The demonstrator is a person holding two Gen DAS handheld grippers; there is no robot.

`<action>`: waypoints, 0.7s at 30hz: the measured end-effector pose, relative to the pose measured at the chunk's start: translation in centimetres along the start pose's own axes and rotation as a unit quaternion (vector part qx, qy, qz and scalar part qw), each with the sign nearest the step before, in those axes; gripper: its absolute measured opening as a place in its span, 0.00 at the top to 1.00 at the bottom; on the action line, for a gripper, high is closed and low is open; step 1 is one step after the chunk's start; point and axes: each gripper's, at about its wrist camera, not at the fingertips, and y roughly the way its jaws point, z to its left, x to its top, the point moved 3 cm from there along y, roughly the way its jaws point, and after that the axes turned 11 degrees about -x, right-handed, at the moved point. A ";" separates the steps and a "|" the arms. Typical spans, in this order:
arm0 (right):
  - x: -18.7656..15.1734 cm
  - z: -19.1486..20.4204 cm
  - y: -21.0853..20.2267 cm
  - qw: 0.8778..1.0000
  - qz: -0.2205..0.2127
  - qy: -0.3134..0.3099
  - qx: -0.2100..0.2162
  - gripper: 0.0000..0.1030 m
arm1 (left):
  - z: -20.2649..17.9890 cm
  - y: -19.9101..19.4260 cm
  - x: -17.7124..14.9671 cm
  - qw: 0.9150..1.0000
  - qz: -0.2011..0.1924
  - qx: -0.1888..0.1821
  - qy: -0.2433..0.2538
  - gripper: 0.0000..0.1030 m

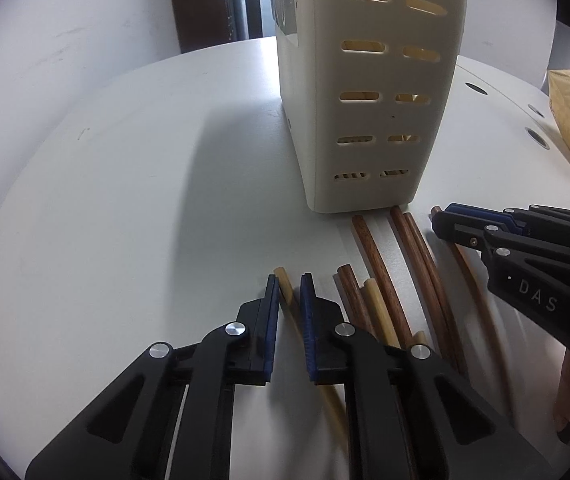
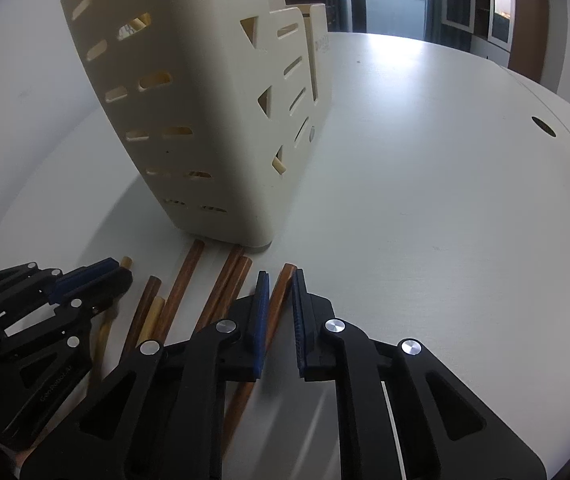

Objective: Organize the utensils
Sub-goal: 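Close the right tool on a dark chopstick while the left tool grasps a light chopstick, then lift both chopsticks upright and carry them above the holder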

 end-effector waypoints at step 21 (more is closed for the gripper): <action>2.1 -5.8 -13.6 0.970 -0.187 0.049 0.147 0.93 | 0.2 -8.3 2.3 0.991 -0.094 -0.100 -0.007 0.94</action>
